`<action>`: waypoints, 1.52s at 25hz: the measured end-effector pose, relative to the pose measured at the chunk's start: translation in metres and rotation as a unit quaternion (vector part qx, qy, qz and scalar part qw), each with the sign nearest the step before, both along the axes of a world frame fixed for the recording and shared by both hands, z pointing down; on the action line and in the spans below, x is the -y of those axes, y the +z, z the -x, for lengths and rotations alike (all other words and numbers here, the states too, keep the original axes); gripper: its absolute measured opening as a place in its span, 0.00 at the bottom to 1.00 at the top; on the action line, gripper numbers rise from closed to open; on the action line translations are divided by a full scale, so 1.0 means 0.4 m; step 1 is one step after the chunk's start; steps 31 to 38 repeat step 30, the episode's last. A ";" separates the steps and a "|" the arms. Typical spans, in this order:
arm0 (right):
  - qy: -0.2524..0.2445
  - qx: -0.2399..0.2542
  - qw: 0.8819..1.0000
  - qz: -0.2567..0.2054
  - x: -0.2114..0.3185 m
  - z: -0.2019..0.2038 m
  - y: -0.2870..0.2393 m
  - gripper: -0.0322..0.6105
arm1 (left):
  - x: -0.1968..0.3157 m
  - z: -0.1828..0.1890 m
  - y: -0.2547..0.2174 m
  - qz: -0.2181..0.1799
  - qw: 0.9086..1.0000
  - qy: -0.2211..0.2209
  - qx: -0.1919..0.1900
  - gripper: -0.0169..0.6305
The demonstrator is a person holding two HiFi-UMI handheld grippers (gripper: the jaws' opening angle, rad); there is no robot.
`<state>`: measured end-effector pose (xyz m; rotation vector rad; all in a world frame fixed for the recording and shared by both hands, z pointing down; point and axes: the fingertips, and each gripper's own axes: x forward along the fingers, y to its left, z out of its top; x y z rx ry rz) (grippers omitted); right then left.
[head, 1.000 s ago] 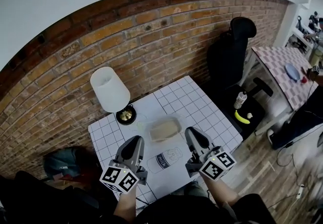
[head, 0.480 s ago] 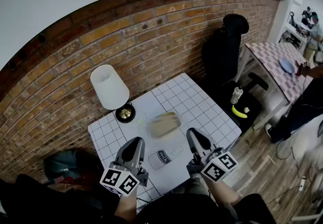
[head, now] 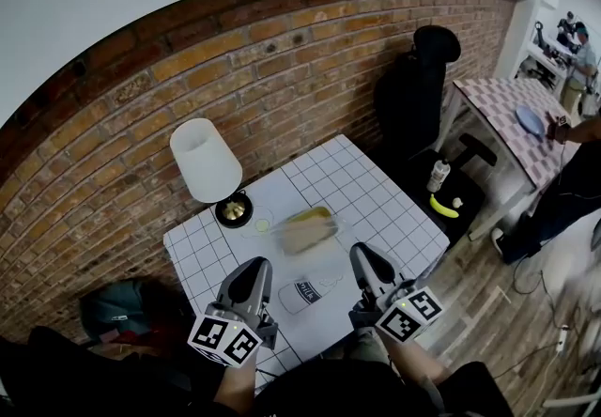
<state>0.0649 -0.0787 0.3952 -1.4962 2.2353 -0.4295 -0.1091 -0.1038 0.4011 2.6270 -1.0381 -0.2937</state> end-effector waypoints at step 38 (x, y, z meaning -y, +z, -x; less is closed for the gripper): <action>0.012 -0.009 1.000 0.013 0.031 -0.001 0.016 0.08 | 0.027 -0.001 0.007 0.006 1.000 0.000 -0.005 0.08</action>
